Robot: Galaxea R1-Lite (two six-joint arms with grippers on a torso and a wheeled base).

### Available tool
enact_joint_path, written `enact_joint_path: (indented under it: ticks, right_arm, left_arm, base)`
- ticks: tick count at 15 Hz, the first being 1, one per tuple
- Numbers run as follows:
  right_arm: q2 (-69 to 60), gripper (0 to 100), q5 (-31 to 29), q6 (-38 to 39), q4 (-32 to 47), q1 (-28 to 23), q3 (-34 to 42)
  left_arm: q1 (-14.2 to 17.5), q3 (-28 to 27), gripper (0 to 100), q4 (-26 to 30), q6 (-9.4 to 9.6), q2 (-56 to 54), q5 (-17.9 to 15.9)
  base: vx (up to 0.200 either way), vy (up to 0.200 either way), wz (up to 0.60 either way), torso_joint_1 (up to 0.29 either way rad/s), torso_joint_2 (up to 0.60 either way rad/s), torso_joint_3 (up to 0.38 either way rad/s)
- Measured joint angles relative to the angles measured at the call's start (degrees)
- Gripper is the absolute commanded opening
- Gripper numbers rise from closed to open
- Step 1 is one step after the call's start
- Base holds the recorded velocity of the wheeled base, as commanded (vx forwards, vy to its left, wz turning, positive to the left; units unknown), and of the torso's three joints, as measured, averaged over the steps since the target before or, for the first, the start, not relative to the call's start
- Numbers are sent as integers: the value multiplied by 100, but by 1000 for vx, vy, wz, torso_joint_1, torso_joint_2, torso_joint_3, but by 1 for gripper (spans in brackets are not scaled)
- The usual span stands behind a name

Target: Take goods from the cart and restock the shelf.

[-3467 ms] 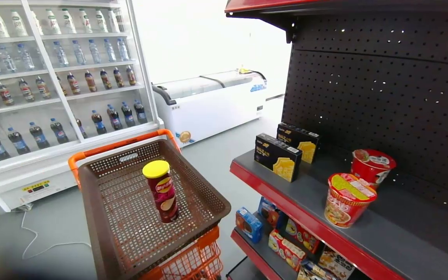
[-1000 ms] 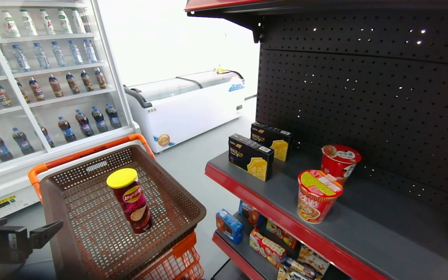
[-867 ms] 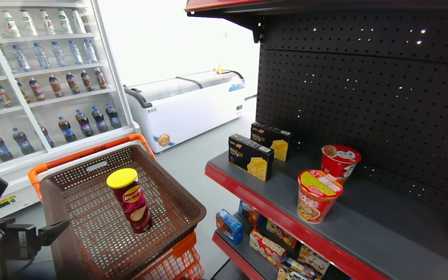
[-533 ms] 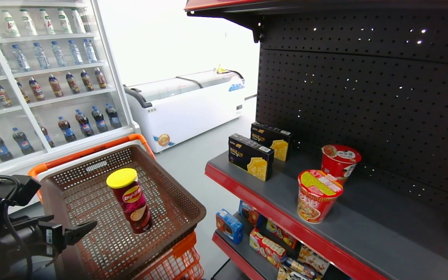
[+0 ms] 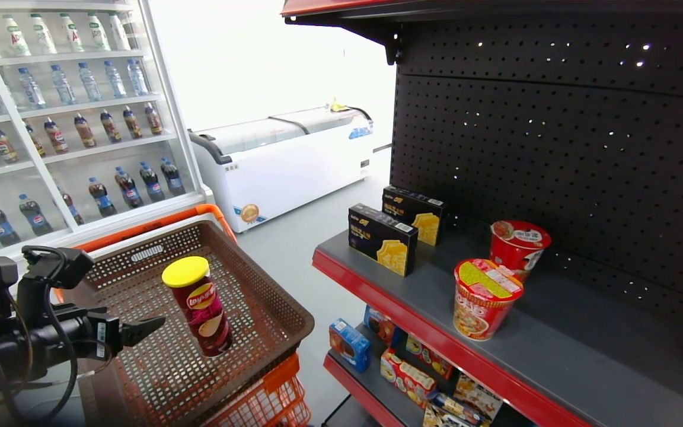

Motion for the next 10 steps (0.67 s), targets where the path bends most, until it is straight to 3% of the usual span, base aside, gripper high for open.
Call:
enact_joint_path:
  ticks: [3, 10]
  right_arm:
    - [0, 100, 0, 0, -1, -2, 0]
    - [0, 100, 0, 2, -1, -5, 0]
  left_arm:
    - [-210, -34, 100, -594, 169, 472, 0]
    - [-424, -9, 100, -1473, 191, 1354, 15]
  base:
    - [0, 0, 0, 0, 0, 0]
    - [0, 0, 0, 0, 0, 0]
